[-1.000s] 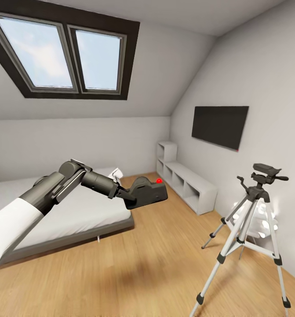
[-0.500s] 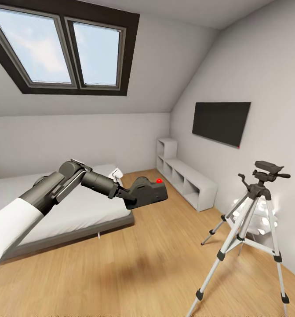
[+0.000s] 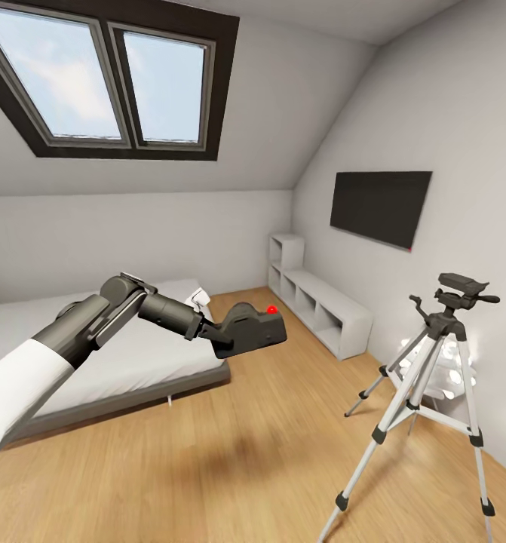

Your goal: Attach the digital camera to the camera tripod in the bedroom.

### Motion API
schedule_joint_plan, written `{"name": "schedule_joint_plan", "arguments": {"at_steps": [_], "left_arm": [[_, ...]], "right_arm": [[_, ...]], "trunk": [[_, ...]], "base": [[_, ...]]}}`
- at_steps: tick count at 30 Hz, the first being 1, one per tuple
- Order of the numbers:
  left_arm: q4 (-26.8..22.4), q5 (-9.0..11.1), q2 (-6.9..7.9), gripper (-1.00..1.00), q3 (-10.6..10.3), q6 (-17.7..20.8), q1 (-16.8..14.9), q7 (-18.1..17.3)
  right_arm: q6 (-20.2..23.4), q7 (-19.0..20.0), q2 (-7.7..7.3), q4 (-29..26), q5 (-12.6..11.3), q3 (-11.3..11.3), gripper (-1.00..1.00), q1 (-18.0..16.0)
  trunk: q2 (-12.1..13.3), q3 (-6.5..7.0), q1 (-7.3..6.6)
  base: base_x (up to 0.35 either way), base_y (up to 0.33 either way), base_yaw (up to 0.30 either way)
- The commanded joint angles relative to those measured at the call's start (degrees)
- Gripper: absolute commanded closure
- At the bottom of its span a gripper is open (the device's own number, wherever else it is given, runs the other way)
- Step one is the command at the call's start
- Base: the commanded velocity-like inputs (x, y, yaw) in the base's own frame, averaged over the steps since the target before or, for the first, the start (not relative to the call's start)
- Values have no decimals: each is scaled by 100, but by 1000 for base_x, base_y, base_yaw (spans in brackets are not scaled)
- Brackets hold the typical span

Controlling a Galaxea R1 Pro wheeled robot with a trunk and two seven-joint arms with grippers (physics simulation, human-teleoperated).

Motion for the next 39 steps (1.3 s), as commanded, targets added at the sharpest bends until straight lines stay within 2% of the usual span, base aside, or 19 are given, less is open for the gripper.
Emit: {"name": "schedule_joint_plan", "arguments": {"at_steps": [1, 4, 9, 15, 32, 39], "left_arm": [[-7, 37, 5, 100, -16, 43, -5, 0], [-47, 51, -19, 100, 78, 135, 88, 49], [42, 54, -27, 100, 136, 38, 120, 22], [82, 55, -27, 100, 324, -22, 133, 9], [52, 46, -9, 100, 849, -3, 135, -4], [52, 46, 5, 100, 875, -3, 135, -4]], "right_arm": [[-42, 15, -2, 24, -57, 4, -100, -9], [-43, 30, -99, 20, -49, 6, -100, -9], [-44, 57, -136, 20, -53, 5, -100, -9], [-39, 203, -64, 19, -56, -2, -100, -9], [-37, 234, -46, 19, -57, -4, -100, -9], [-37, 234, -47, 19, -57, -4, -100, -9]], "trunk": [[-5, -3, 2], [-5, -3, 2], [-5, -3, 2], [-5, -3, 2], [-5, -3, 2], [-5, -3, 2]], "base": [[0, 0, 0], [0, 0, 0], [0, 0, 0], [0, -14, 0], [0, -278, 0], [0, -309, 0]]}}
